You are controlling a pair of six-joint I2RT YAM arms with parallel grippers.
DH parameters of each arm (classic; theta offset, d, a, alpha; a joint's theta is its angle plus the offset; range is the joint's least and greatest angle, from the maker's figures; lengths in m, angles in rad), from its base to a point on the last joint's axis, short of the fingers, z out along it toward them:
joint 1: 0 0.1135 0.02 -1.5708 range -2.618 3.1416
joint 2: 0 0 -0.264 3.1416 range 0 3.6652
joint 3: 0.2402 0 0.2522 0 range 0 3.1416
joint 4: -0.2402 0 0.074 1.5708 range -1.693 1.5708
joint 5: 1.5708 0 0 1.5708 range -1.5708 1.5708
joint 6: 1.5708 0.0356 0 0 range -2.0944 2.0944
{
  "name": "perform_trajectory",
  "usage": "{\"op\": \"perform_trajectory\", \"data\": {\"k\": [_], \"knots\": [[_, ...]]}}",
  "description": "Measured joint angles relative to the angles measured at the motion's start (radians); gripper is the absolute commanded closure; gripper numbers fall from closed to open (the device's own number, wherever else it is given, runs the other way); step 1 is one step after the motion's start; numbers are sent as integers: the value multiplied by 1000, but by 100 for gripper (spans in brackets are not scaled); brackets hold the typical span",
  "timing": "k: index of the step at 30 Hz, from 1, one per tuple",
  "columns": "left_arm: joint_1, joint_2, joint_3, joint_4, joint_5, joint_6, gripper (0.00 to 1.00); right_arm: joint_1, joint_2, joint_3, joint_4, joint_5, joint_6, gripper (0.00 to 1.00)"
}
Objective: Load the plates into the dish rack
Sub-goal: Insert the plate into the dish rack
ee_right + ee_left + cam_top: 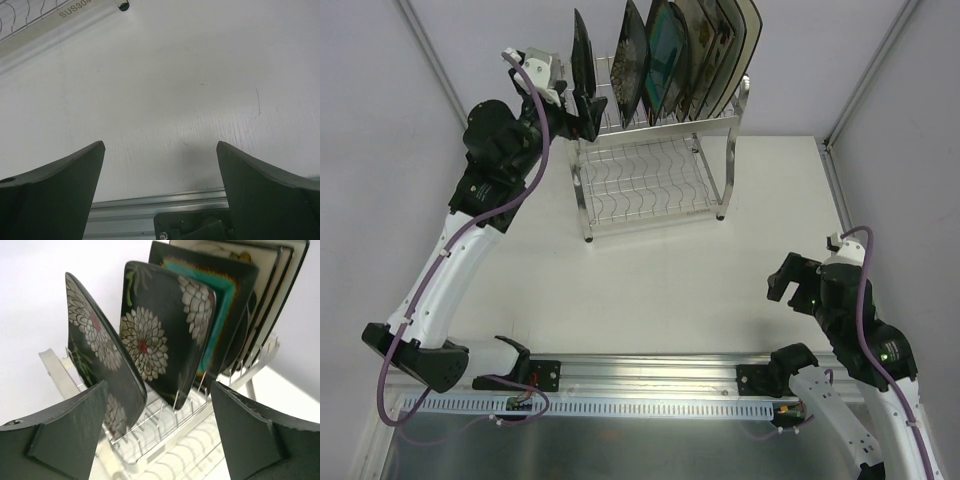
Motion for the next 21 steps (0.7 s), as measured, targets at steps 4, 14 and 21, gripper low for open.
{"op": "perform_trajectory", "data": {"k": [4,14,21], "knots": [[-3,-34,-56,-1,19,64,25,0,2,-9,7,-10,0,1],[-3,23,-81,-1,16,151,46,0,18,-10,16,-18,0,0],[-3,100,-69,9,8,194,69,0,18,-10,16,-17,-1,0]]}}
